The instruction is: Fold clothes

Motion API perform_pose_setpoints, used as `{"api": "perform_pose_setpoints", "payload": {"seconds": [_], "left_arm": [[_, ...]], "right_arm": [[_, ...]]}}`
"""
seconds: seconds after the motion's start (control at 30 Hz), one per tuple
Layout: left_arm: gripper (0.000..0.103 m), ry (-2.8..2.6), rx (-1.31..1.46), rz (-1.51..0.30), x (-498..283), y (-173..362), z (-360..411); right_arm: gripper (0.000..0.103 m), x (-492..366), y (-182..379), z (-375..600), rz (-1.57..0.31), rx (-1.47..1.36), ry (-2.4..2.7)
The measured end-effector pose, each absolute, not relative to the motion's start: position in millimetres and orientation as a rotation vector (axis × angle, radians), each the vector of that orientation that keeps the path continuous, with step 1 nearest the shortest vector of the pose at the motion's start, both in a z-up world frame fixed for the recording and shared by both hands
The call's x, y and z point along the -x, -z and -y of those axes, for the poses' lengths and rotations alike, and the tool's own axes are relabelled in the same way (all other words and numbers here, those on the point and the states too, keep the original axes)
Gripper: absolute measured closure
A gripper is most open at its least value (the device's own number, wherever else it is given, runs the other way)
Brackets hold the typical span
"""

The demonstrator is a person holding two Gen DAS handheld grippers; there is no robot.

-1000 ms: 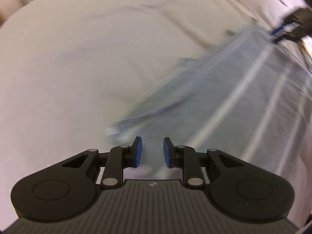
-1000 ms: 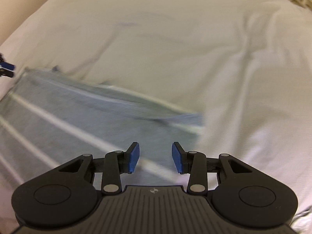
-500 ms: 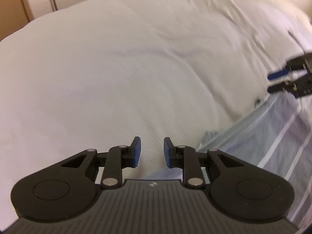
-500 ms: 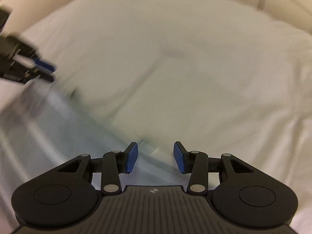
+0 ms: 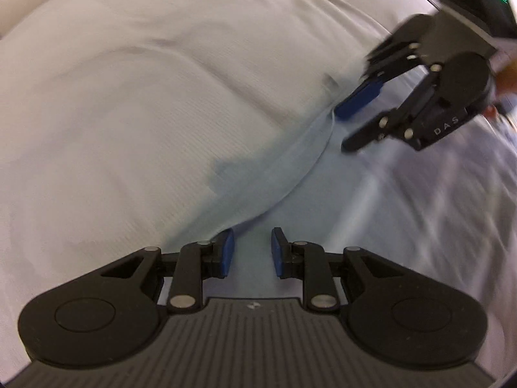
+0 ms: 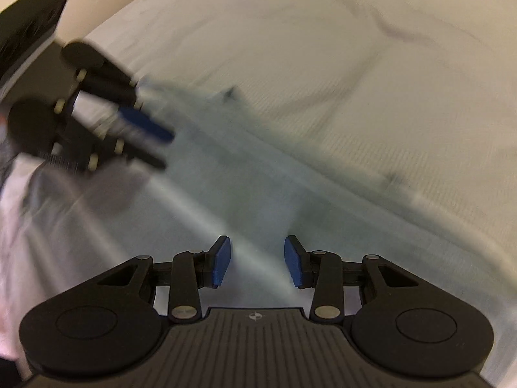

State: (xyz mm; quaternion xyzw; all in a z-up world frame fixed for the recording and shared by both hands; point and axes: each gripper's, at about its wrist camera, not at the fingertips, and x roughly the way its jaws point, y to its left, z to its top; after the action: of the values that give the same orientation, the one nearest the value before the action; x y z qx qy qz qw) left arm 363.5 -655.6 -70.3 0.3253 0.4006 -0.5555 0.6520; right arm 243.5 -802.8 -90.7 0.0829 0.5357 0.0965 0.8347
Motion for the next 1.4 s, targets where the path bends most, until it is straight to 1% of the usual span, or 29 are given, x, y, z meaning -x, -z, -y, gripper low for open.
{"api": "perform_pose_setpoints", "payload": {"seconds": [0.1, 0.23, 0.3, 0.43, 0.53, 0.6, 0.7, 0.87, 0.97, 1.07, 1.2, 1.33, 1.4], "left_arm": [[0.082, 1.159, -0.644, -0.882, -381.9, 59.4, 655.7], [0.082, 1.162, -0.585, -0.871, -379.1, 43.5, 645.4], [0.082, 1.21, -0.59, -0.884, -368.9, 42.3, 641.6], [0.082, 1.312, -0.671, -0.924, -344.0, 56.2, 643.6], [0.081, 1.338, -0.746, -0.92, -332.3, 70.4, 654.8], [0.081, 1.274, -0.722, -0.904, -340.0, 73.5, 660.3], [0.08, 1.198, -0.662, -0.904, -350.2, 71.3, 664.1], [0.079, 1.151, -0.626, -0.902, -352.9, 64.1, 663.9], [0.078, 1.145, -0.642, -0.911, -349.5, 60.7, 649.8], [0.078, 1.119, -0.672, -0.932, -345.1, 55.9, 624.8], [0.077, 1.068, -0.736, -0.945, -327.5, 52.2, 585.4], [0.073, 1.035, -0.786, -0.926, -298.3, 38.4, 544.2], [0.069, 1.04, -0.834, -0.88, -276.0, 27.0, 520.4]], "right_arm": [[0.063, -252.9, 71.9, 823.7, -1.027, -0.052, -0.045], [0.063, -239.4, 44.2, 848.2, -0.961, -0.093, 0.043], [0.063, -227.9, 46.4, 840.0, -0.993, -0.105, -0.015], [0.063, -205.9, 52.2, 823.4, -1.059, -0.124, -0.134], [0.063, -206.6, 74.8, 818.7, -1.156, -0.059, -0.205], [0.063, -211.1, 79.9, 832.2, -1.148, -0.028, -0.151], [0.062, -219.1, 73.5, 864.3, -1.072, 0.033, 0.041], [0.06, -196.9, 47.6, 894.4, -1.027, -0.037, 0.121], [0.059, -181.7, 46.6, 887.6, -1.061, -0.053, 0.068], [0.057, -166.1, 62.6, 874.8, -1.126, -0.062, 0.023], [0.057, -146.6, 81.2, 879.3, -1.212, -0.075, 0.1], [0.056, -115.8, 67.5, 887.0, -1.216, -0.063, 0.168], [0.056, -97.6, 56.8, 871.4, -1.207, -0.053, 0.154]]}}
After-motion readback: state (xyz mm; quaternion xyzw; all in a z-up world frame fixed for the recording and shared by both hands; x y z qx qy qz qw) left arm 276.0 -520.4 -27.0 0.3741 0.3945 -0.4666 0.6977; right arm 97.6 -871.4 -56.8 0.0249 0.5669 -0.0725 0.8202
